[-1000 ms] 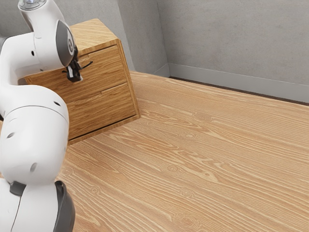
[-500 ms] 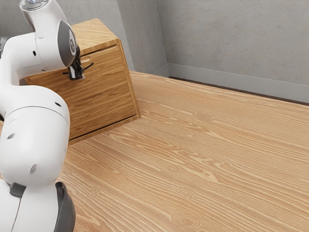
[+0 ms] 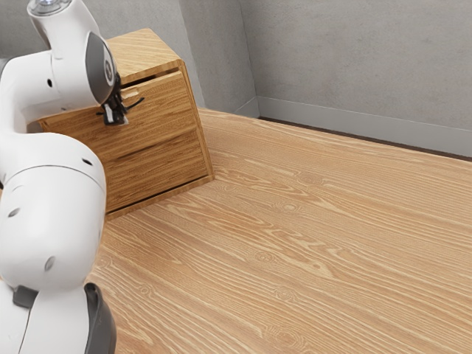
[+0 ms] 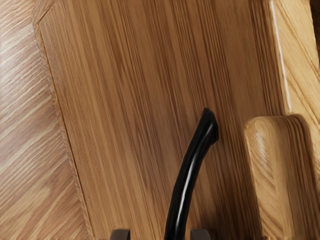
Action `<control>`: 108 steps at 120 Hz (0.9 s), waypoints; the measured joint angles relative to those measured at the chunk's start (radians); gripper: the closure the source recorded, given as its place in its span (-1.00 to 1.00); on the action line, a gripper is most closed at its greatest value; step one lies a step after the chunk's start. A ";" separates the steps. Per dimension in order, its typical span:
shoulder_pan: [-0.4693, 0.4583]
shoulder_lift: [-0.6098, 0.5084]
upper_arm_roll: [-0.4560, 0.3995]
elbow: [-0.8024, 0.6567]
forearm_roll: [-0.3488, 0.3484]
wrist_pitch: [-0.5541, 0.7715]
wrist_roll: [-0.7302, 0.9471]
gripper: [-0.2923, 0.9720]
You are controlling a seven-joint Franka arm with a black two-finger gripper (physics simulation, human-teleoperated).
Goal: Pull the drawer handle with one arm to open the drawer
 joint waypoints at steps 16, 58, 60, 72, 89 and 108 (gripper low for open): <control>-0.028 -0.001 0.021 -0.017 0.000 -0.002 0.000 0.42; -0.103 -0.004 0.064 -0.065 0.000 -0.004 0.000 0.41; -0.104 -0.004 0.065 -0.067 0.001 -0.004 0.000 0.41; -0.119 -0.006 0.080 -0.080 0.001 -0.004 0.000 0.41; -0.144 -0.009 0.098 -0.088 0.003 -0.004 0.000 0.41; -0.176 -0.012 0.111 -0.106 0.010 -0.005 -0.003 0.41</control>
